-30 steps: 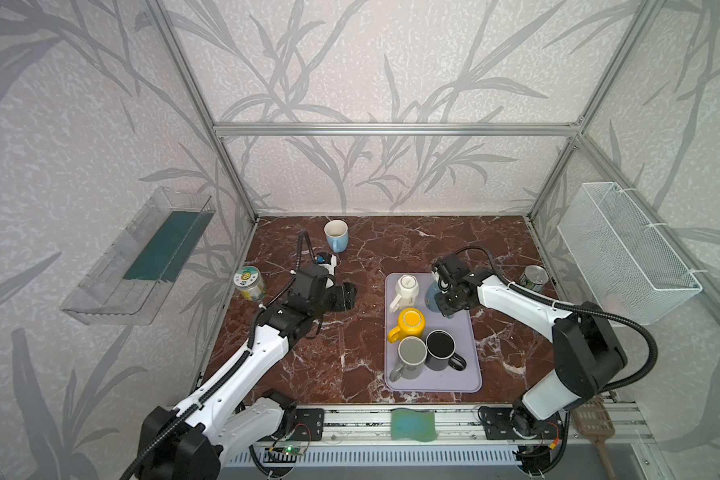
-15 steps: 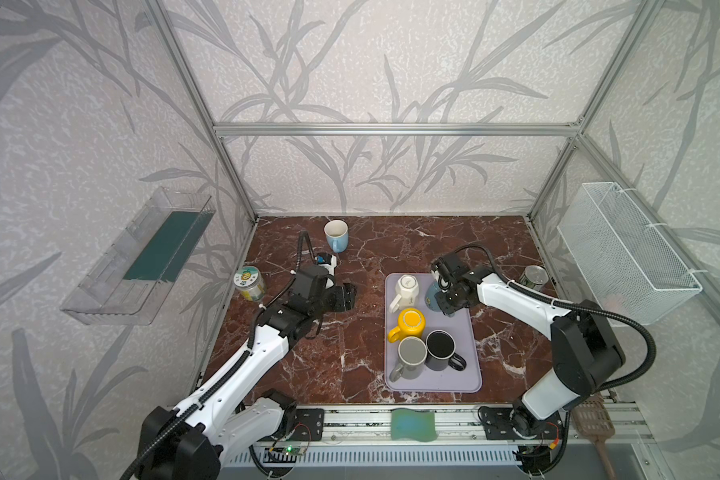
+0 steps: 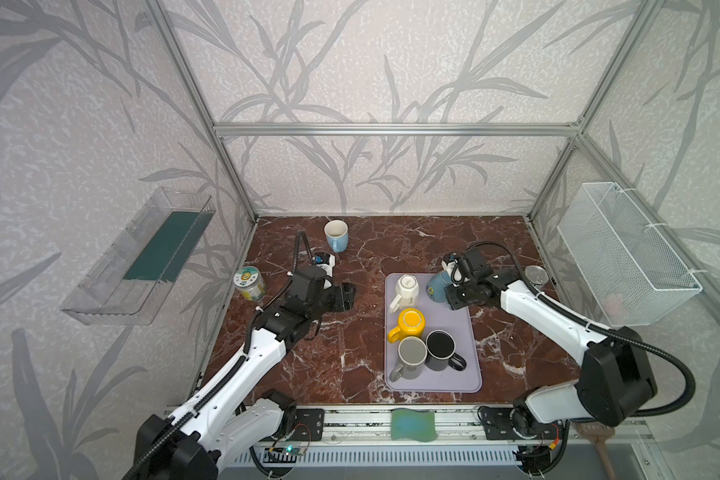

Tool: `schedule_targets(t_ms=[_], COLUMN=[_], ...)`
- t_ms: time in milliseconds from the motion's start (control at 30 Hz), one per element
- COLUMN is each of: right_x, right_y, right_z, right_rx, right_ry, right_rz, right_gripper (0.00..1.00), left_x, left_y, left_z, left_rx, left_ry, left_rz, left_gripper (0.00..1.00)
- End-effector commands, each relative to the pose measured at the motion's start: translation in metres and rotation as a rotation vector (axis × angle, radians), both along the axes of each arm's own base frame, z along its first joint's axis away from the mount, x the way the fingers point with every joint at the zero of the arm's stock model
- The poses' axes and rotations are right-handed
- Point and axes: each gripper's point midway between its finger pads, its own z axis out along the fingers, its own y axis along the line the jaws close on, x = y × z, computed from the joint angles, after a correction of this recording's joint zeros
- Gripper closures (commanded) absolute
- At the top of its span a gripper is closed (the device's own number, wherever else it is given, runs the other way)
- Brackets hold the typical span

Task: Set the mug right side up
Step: 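Lift the blue mug with the right gripper while the left arm reaches in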

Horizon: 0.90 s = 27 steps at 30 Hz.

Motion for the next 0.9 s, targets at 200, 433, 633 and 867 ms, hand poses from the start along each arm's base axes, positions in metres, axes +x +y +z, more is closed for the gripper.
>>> schedule_targets(t_ms=[200,433,633,867], right_x=[0.013,0.010,0.005,0.001], right_y=[0.018,0.033,0.042,0.054], right_z=[0.068,0.100,0.114,0.128], right_rx=[0.233,0.386,0.478,0.602], right_ry=[-0.241,-0.299,-0.307,-0.306], right_rz=[0.042,0.121,0.145,0.181], right_gripper=[1.00,1.00,1.00,1.00], left_x=[0.000,0.002,0.003,0.000], left_y=[-0.015,-0.032,-0.047,-0.073], left_z=[0.021,0.033,0.035,0.054], left_rx=[-0.083,-0.146,-0.206,-0.347], left_ry=[-0.044,-0.074,-0.086,-0.147], left_rz=[-0.038,-0.100,-0.147,-0.256], left_gripper=[0.27,0.27,0.27,0.28])
